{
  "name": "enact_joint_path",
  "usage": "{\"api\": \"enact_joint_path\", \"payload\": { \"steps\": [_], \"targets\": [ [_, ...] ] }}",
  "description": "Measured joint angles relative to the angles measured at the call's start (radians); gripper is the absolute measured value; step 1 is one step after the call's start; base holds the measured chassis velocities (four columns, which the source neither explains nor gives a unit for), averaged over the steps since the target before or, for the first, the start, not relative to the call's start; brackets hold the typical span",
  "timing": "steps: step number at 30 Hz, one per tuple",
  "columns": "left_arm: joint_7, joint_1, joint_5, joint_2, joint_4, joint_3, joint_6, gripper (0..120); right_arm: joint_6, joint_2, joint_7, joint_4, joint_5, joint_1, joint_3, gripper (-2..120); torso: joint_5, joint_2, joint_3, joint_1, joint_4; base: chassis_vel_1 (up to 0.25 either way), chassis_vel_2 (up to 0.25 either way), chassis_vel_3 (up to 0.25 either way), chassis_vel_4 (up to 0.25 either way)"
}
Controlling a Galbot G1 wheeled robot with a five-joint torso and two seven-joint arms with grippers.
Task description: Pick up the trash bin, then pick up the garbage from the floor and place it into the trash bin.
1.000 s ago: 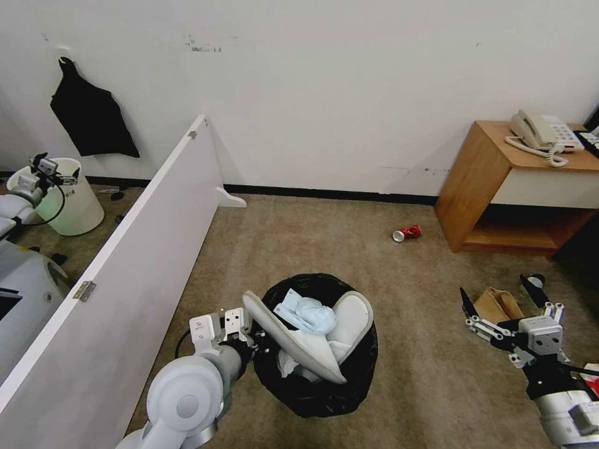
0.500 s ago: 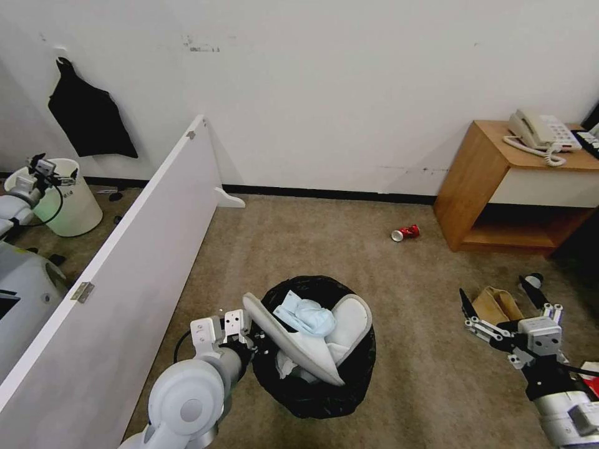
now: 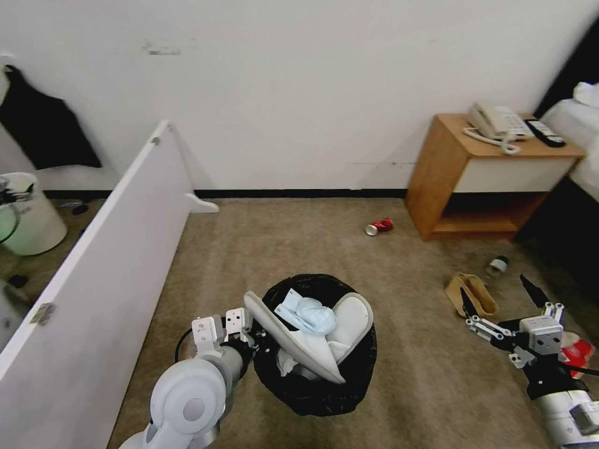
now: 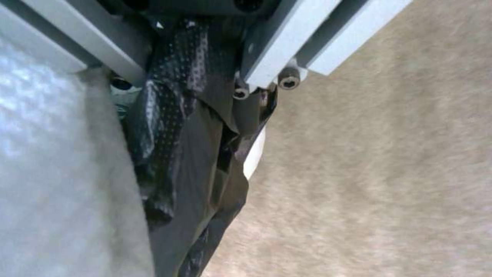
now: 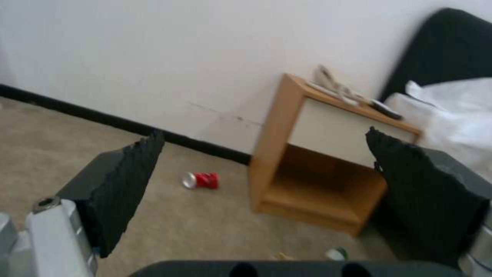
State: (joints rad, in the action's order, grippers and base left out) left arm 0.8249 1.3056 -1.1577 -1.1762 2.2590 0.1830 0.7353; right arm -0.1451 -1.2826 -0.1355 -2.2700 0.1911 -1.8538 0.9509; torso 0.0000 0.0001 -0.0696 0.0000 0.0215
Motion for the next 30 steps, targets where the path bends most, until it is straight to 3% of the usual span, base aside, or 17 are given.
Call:
{"api": "enact_joint_path", "payload": {
  "steps": [15, 20, 30],
  "targets": [
    [-0.01, -0.011, 0.001, 0.001, -0.02, -0.002, 0.0, 0, -0.003, -0.004, -0.006, 0.012, 0.0, 0.007, -0.004, 100, 0.0, 0.0, 0.0, 0.0, 0.0006, -0.108, -0.116, -0.116, -0.116],
    [-0.011, -0.009, 0.004, 0.0, -0.023, 0.002, -0.003, 0, -0.005, -0.002, -0.008, 0.02, -0.001, 0.013, -0.008, 100, 0.0, 0.0, 0.0, 0.0, -0.0007, -0.011, -0.01, -0.002, -0.003],
    [-0.012, -0.008, 0.011, -0.009, -0.027, 0.006, -0.005, 0, -0.008, 0.001, -0.008, 0.026, 0.003, 0.019, -0.012, 100, -0.0001, 0.0, 0.0, 0.0, -0.0001, 0.0, 0.0, 0.0, 0.0]
  ]
}}
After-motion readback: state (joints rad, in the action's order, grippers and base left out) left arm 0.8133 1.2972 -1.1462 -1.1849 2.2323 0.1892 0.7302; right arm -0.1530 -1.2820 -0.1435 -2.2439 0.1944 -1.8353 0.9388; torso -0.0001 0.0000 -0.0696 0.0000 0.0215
